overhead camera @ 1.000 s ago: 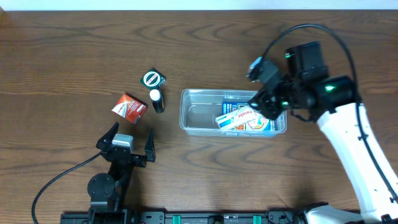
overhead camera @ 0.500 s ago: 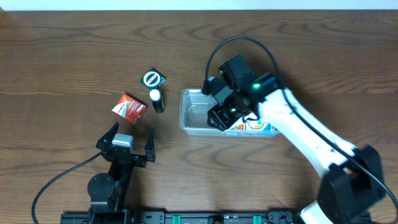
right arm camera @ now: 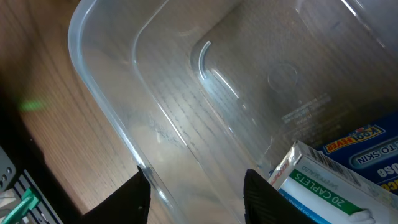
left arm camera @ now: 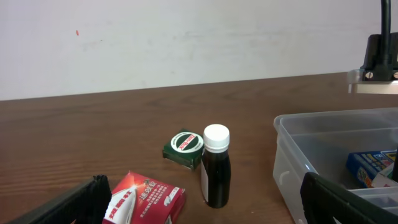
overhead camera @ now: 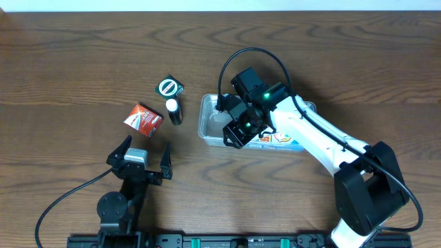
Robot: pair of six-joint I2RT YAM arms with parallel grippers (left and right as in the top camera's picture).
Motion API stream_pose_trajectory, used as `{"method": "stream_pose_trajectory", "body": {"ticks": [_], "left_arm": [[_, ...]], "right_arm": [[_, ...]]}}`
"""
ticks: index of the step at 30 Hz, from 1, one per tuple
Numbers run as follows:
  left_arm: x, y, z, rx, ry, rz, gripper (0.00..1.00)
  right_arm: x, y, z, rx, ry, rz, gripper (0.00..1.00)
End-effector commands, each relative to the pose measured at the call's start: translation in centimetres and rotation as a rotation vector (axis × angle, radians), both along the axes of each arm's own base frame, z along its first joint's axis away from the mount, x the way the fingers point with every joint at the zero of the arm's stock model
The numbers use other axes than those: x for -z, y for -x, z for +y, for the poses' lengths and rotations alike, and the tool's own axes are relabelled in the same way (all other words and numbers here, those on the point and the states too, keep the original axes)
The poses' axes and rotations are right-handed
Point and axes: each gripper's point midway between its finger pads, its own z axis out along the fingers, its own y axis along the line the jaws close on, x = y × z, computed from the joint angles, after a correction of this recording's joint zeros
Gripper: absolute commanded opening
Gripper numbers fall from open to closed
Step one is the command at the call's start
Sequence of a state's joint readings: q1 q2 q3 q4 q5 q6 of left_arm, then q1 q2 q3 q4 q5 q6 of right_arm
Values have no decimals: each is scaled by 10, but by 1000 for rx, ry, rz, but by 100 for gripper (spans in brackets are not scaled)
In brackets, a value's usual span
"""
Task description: Pack container
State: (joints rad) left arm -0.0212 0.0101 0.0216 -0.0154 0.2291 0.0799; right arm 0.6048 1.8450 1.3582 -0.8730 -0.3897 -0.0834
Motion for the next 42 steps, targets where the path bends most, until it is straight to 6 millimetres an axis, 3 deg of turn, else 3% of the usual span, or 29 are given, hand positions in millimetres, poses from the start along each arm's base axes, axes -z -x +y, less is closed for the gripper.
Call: {"method": "stream_pose_trajectory", "body": {"ticks": [1, 13, 23, 33, 42], "left_arm": [[15, 1, 0, 3, -13, 42, 98], [15, 1, 0, 3, -13, 42, 98], [15, 1, 0, 3, -13, 42, 98], [15, 1, 0, 3, -13, 42, 98], [15, 1, 0, 3, -13, 42, 98]], "right_arm": [[6, 0, 1, 8, 11, 10, 46], [3, -16, 10, 61, -25, -35, 40], [-29, -19, 37, 15, -177, -35, 40], [-33, -50, 26, 164, -150, -92, 40], [-19, -56, 21, 209, -99, -90, 41]]}}
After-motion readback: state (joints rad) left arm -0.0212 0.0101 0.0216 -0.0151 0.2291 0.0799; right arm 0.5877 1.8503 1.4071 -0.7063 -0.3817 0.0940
